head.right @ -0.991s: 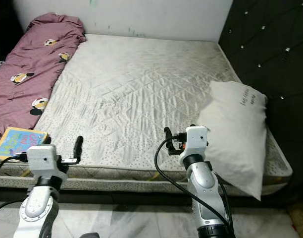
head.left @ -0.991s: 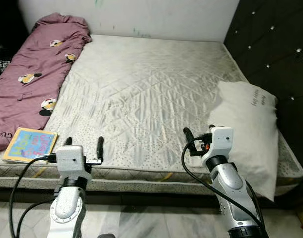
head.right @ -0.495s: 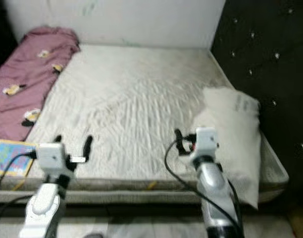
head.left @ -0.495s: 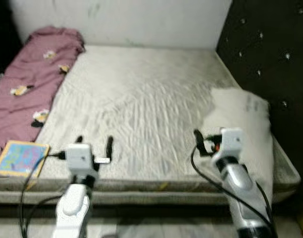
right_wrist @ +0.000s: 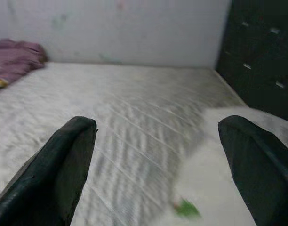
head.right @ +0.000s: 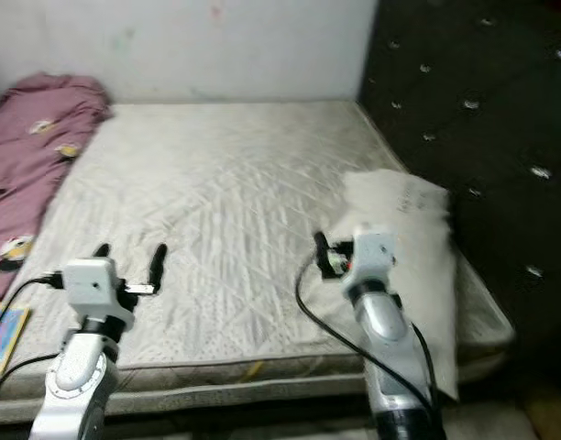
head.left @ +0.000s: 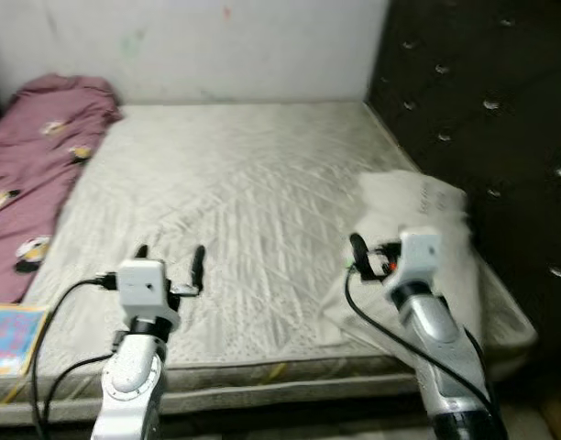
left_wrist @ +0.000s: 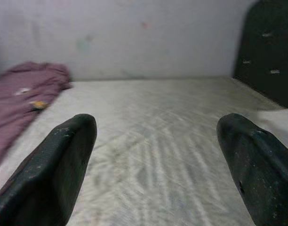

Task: Clean up the room

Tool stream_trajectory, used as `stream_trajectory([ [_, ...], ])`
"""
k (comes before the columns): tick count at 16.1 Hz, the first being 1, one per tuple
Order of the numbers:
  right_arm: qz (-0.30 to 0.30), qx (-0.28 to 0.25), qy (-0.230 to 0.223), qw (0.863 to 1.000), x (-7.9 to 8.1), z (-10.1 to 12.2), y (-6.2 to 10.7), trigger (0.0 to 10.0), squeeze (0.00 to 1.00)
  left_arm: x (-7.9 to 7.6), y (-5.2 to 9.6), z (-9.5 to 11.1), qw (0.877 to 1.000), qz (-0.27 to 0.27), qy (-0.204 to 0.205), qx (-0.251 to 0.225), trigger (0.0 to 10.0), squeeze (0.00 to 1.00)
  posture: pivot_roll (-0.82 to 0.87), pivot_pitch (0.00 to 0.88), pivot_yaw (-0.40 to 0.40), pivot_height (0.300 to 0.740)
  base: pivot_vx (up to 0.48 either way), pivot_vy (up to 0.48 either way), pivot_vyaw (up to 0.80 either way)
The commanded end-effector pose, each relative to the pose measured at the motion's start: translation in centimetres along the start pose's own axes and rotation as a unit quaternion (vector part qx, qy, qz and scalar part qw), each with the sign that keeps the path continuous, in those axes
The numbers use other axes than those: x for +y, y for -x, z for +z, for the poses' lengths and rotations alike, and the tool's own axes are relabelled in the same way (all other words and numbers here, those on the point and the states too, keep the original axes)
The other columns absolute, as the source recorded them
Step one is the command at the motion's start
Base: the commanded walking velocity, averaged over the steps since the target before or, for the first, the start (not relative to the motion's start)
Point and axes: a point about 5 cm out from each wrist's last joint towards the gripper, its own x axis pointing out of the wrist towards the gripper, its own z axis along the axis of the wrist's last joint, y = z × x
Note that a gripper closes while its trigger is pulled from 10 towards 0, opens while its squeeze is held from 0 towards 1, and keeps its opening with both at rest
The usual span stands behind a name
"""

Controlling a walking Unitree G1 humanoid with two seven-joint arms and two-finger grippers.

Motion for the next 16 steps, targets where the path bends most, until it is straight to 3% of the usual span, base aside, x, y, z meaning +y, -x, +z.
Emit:
stream_trajectory([
  [1, 0.005, -0.003, 0.005, 1.0, 0.27, 0.21, -0.25, 10.0, 0.0, 0.15, -0.25, 0.04, 1.0, 0.008, -0.004, 0.005, 10.0, 0.0, 0.0, 0.0, -0.028, 0.74, 0.0, 0.0, 0.0],
  [2, 0.016, -0.005, 0.024, 1.0, 0.5, 0.33, -0.43, 10.0, 0.0, 0.1, -0.36, 0.08, 1.0, 0.007, -0.008, 0.006, 10.0, 0.0, -0.01, 0.0, -0.035, 0.74, 0.0, 0.0, 0.0],
  [7, 0.023, -0.007, 0.025, 0.999, 0.69, 0.36, -0.42, 10.0, 0.0, -0.36, -0.41, 0.23, 1.0, -0.005, -0.008, 0.003, 10.0, 0.0, -0.01, 0.0, -0.042, 0.74, 0.0, -0.058, 0.67],
  [16, 0.014, 0.003, 0.029, 0.999, 0.31, -0.15, -0.04, 10.0, 0.0, -0.44, -0.12, 0.16, 1.0, -0.009, -0.005, 0.007, 10.0, 0.0, -0.01, 0.0, -0.039, 0.74, 0.0, -0.34, 0.0],
])
